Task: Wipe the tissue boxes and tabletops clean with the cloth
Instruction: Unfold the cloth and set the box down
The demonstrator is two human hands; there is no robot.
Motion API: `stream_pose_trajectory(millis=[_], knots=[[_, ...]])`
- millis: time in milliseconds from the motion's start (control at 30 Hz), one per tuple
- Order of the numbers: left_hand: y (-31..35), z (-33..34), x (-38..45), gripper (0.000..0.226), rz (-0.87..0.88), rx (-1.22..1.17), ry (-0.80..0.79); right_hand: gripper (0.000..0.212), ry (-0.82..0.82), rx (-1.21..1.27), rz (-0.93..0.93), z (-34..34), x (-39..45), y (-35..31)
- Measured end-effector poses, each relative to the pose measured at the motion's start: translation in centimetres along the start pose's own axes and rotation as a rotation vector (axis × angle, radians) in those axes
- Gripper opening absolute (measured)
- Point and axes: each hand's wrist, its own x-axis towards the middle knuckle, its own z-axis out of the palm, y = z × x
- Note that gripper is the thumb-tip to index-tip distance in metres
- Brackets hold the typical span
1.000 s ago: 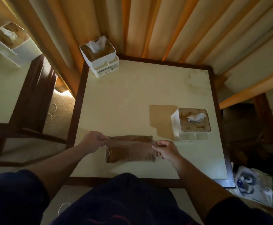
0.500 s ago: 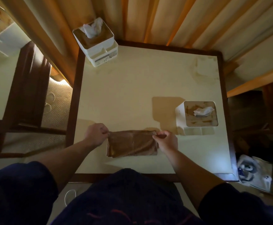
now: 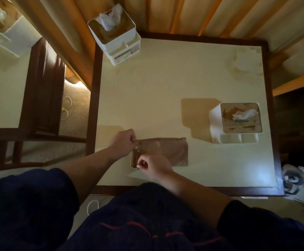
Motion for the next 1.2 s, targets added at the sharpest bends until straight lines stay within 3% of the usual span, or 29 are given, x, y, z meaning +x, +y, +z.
stream_pose_trajectory(millis=[333, 467, 567, 733, 900, 1200], knots=[[0.9, -0.5, 0.5, 0.015, -0.132, -0.091, -0.062, 0.04, -0.007, -0.29, -0.118, 1.2, 0.7, -2.1], [1.6, -0.9, 0.4, 0.02, -0.154, -0.098, -0.083, 0.026, -0.023, -0.314, -0.135, 0.7, 0.6, -2.3], [2.2, -1.0, 0.5, 0.021, -0.194, -0.117, -0.089, 0.017, 0.029, -0.192, -0.039, 0.5, -0.2, -1.4], [4.6, -0.4, 0.7, 0.017, -0.249, -0.197, -0.031, 0.021, 0.159, 0.063, 0.112, 0.1, -2.4, 0.6], [9.1, 1.2, 0.9, 0.003, -0.149, -0.179, -0.013, 0.02, 0.23, 0.444, 0.25, -1.4, -5.2, 3.5], [16.3, 6.1, 2.4, 0.025, -0.254, -0.23, -0.029, 0.019, 0.283, 0.767, 0.497, -2.6, -8.3, 9.4]])
